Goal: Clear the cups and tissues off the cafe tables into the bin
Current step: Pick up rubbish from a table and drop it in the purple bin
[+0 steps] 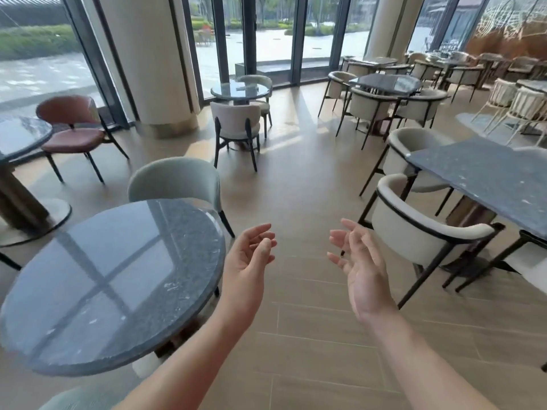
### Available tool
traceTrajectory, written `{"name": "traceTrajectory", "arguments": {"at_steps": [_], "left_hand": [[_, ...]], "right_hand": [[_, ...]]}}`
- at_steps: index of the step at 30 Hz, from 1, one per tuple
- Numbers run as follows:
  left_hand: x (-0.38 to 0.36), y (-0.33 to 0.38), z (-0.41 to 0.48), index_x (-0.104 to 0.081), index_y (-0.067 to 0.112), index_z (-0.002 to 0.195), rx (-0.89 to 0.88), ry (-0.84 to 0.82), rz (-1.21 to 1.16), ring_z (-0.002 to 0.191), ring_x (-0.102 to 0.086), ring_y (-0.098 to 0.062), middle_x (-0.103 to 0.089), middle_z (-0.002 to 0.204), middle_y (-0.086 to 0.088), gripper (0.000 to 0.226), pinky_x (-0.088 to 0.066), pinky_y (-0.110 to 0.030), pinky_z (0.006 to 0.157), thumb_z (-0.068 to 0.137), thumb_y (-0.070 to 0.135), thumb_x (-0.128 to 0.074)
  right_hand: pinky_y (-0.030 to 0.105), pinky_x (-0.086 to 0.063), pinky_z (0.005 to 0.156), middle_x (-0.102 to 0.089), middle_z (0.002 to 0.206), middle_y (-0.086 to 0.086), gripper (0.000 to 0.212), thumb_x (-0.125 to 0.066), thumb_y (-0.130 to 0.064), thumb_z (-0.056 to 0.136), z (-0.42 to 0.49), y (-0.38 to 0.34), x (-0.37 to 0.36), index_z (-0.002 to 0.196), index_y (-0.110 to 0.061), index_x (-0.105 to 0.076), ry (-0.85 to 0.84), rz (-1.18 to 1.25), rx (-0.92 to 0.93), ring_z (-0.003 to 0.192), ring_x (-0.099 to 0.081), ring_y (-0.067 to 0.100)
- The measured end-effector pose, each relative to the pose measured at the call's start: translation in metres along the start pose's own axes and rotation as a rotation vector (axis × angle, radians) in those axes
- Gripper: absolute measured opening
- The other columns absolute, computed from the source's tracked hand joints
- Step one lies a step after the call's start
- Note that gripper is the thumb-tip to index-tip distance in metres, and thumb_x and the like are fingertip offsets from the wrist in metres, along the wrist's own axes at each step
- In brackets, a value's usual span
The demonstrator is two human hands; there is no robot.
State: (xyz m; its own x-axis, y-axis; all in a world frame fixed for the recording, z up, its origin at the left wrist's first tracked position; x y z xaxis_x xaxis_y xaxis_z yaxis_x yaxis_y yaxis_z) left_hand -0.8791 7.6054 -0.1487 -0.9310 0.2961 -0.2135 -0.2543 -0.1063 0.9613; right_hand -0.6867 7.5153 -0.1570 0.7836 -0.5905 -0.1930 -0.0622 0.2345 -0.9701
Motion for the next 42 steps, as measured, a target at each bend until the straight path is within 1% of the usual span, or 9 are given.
{"name": "traceTrajectory", "arguments": {"at_steps": [5,10,13,16,19,24,29,35,42], "left_hand": [[-0.032,-0.025,0.118,-0.069,0.023,0.118,0.016,-0.029,0.003,0.108,-0.07,-0.021,-0.072,0.109,-0.003,0.023,-0.058,-0.036,0.09,0.097,0.025,-0.059],[-0.072,-0.072,0.228,-0.069,0.023,0.118,0.031,-0.038,0.016,0.109,-0.069,-0.022,-0.073,0.107,0.002,0.027,-0.059,-0.037,0.09,0.094,0.028,-0.058],[-0.107,-0.107,0.301,-0.069,0.023,0.118,0.033,-0.019,0.01,0.108,-0.07,-0.022,-0.073,0.106,0.003,0.029,-0.058,-0.037,0.089,0.092,0.029,-0.058],[-0.151,-0.133,0.381,-0.068,0.022,0.118,0.021,-0.012,0.003,0.107,-0.07,-0.02,-0.073,0.105,0.005,0.03,-0.058,-0.038,0.09,0.091,0.029,-0.057],[-0.195,-0.144,0.459,-0.068,0.023,0.117,0.007,0.012,-0.006,0.106,-0.07,-0.019,-0.073,0.105,0.005,0.028,-0.058,-0.037,0.089,0.091,0.028,-0.057],[-0.245,-0.162,0.576,-0.069,0.024,0.116,-0.013,0.06,-0.027,0.106,-0.07,-0.019,-0.072,0.106,0.002,0.028,-0.057,-0.035,0.087,0.091,0.028,-0.057],[-0.269,-0.195,0.678,-0.069,0.023,0.117,-0.001,0.106,-0.039,0.106,-0.07,-0.019,-0.072,0.106,0.002,0.029,-0.056,-0.036,0.087,0.091,0.028,-0.056],[-0.28,-0.244,0.824,-0.068,0.021,0.119,-0.01,0.123,-0.037,0.107,-0.07,-0.021,-0.072,0.109,-0.001,0.03,-0.057,-0.038,0.089,0.092,0.028,-0.056],[-0.293,-0.284,1.033,-0.069,0.024,0.119,0.002,0.094,-0.031,0.108,-0.07,-0.021,-0.073,0.11,0.0,0.03,-0.056,-0.039,0.09,0.093,0.029,-0.056]], "right_hand": [[0.04,-0.055,0.096,-0.068,0.124,0.006,0.081,-0.068,-0.086,0.071,0.115,0.019,-0.012,0.129,-0.03,-0.066,0.01,-0.008,0.007,0.122,-0.065,0.017],[0.047,-0.055,0.102,-0.07,0.121,0.006,0.056,-0.063,-0.073,0.082,0.235,0.055,-0.003,0.121,-0.034,-0.071,0.007,0.013,-0.034,0.12,-0.065,0.018],[0.046,-0.055,0.099,-0.071,0.118,0.005,0.066,-0.069,-0.083,0.073,0.317,0.078,0.008,0.12,-0.036,-0.072,0.009,0.027,-0.023,0.119,-0.066,0.019],[0.046,-0.056,0.098,-0.071,0.119,0.006,0.074,-0.071,-0.082,0.072,0.412,0.094,0.024,0.128,-0.035,-0.065,0.007,0.039,-0.031,0.118,-0.066,0.021],[0.047,-0.056,0.099,-0.07,0.121,0.009,0.063,-0.065,-0.071,0.081,0.509,0.094,0.033,0.131,-0.033,-0.063,-0.035,0.036,-0.04,0.119,-0.066,0.024],[0.044,-0.056,0.098,-0.07,0.119,0.007,0.052,-0.061,-0.066,0.084,0.65,0.088,0.037,0.122,-0.031,-0.069,-0.087,0.021,-0.032,0.118,-0.066,0.024],[0.045,-0.055,0.098,-0.071,0.116,0.005,0.037,-0.06,-0.057,0.092,0.765,0.109,0.031,0.116,-0.033,-0.073,-0.124,0.019,-0.037,0.118,-0.066,0.024],[0.047,-0.054,0.098,-0.071,0.112,0.005,0.039,-0.055,-0.048,0.094,0.912,0.158,0.003,0.121,-0.022,-0.069,-0.121,0.013,-0.055,0.112,-0.067,0.021],[0.046,-0.055,0.095,-0.072,0.111,0.006,0.04,-0.056,-0.048,0.094,1.105,0.195,-0.054,0.121,-0.022,-0.07,-0.089,0.004,-0.043,0.11,-0.068,0.022]]}}
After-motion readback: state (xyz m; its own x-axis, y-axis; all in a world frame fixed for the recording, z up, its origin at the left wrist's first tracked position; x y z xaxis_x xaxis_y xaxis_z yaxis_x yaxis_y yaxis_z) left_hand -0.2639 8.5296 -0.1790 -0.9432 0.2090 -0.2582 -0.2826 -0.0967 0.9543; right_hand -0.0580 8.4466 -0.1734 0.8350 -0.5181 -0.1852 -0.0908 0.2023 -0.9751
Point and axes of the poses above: each hand's wrist, its own z-axis towards the middle knuckle, its own x-axis out of the back of the hand, y = z × x, the point moved 6 cm from there along z, towards the middle knuckle
